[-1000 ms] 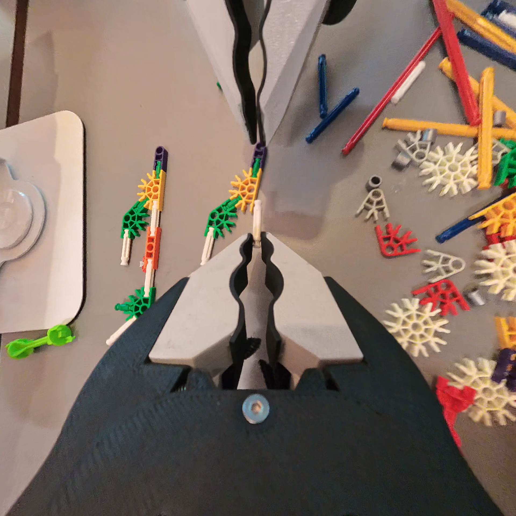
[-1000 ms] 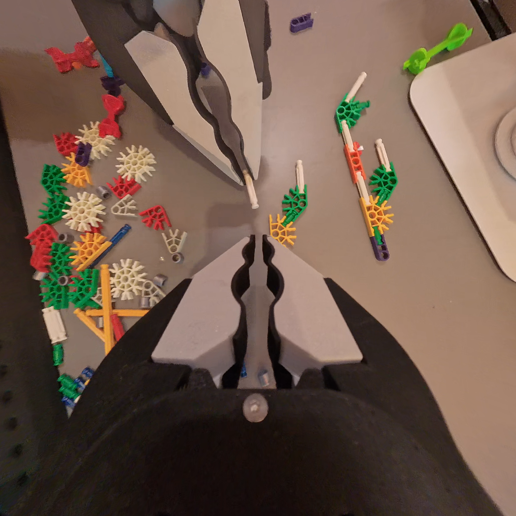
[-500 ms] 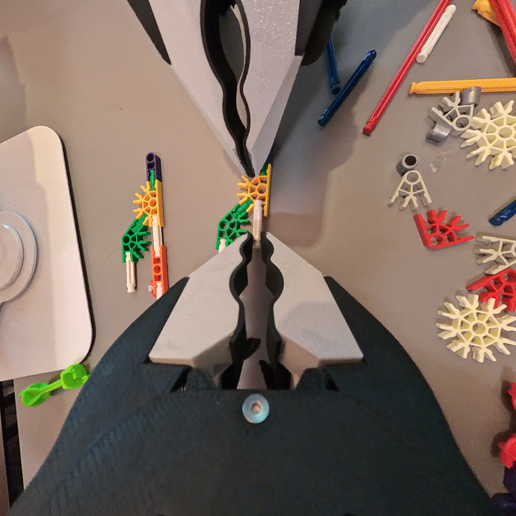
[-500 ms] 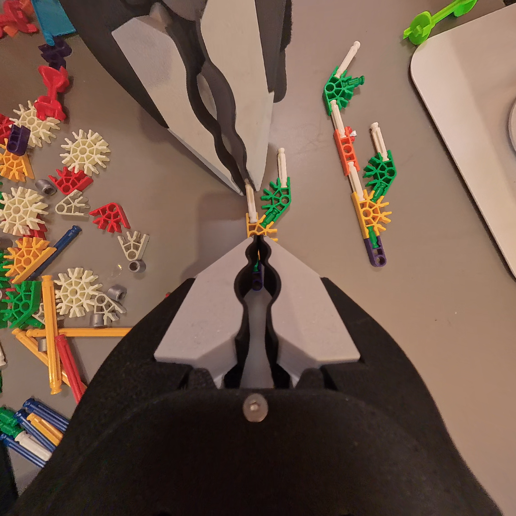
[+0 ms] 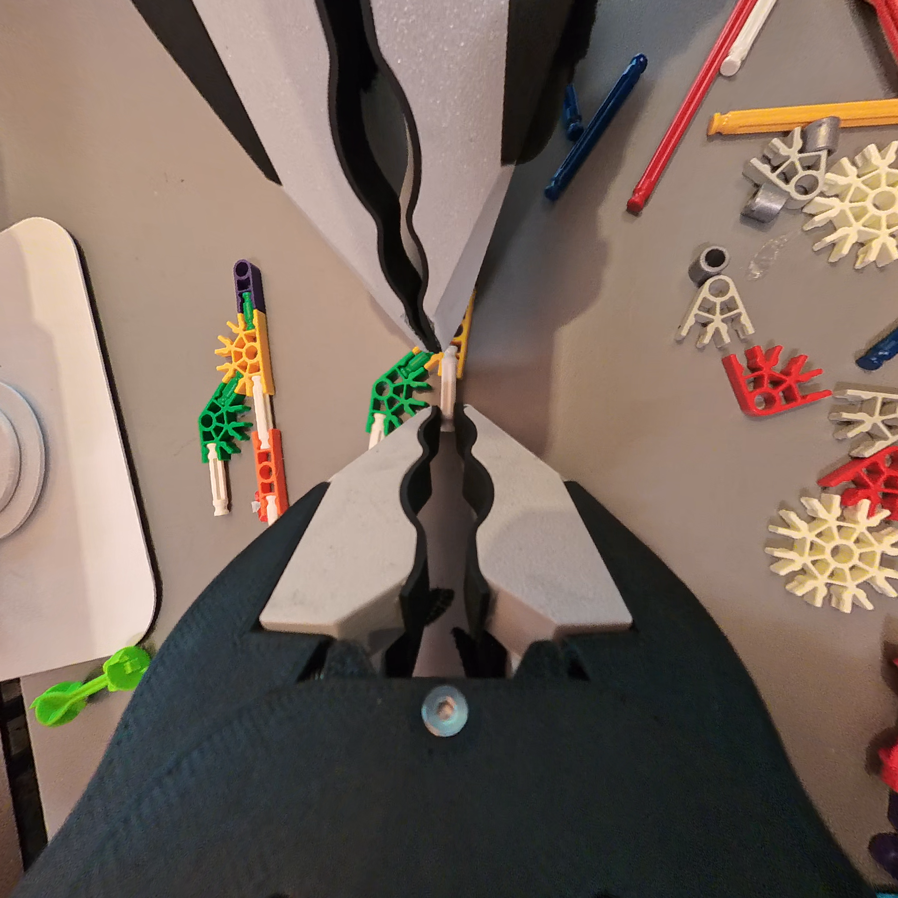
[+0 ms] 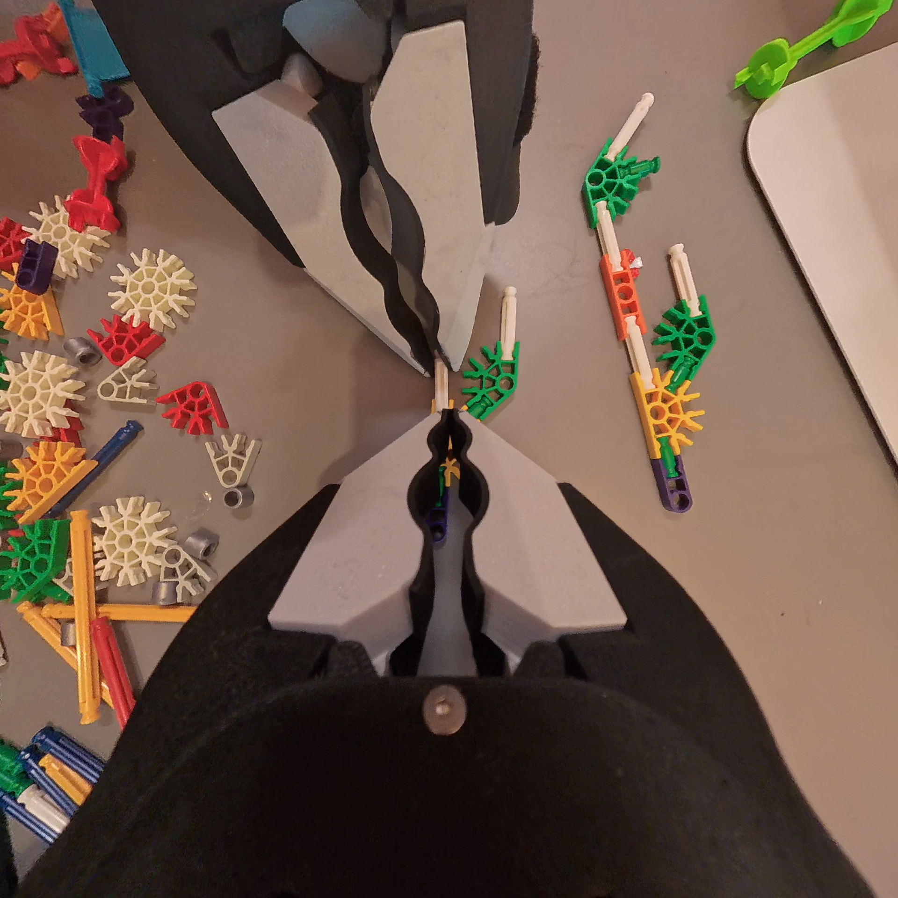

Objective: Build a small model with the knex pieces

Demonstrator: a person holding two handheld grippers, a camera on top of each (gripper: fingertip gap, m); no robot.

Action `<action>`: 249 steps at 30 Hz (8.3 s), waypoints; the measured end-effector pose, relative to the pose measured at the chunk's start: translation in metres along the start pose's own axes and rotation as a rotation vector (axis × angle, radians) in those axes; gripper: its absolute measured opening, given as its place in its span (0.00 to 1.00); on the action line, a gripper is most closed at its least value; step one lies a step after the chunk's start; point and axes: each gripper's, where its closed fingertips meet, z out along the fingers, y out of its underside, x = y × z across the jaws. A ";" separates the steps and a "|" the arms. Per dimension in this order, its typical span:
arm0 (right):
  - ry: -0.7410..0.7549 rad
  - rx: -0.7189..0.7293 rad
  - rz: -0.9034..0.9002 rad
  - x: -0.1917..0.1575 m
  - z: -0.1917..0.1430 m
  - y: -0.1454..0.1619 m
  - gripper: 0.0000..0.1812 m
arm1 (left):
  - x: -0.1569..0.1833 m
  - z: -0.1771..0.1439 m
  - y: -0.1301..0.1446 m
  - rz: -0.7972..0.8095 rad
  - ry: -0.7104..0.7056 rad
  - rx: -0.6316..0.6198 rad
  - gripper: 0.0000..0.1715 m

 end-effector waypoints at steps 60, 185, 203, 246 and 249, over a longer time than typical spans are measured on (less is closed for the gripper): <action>-0.198 -0.298 0.200 -0.004 0.006 0.005 0.00 | 0.002 0.002 0.001 -0.021 0.077 -0.001 0.02; -0.143 0.057 0.066 -0.179 -0.063 0.051 0.16 | 0.176 -0.137 0.140 -1.389 -0.404 -0.167 0.14; -0.160 0.089 0.045 -0.169 -0.073 0.057 0.15 | 0.192 -0.121 0.113 -1.158 -0.377 -0.221 0.05; 0.039 0.096 0.038 -0.022 -0.045 0.010 0.06 | 0.010 -0.029 0.003 -0.048 0.034 -0.189 0.04; 0.011 0.095 0.031 -0.020 -0.037 0.006 0.05 | 0.011 -0.025 0.002 -0.031 0.064 -0.185 0.04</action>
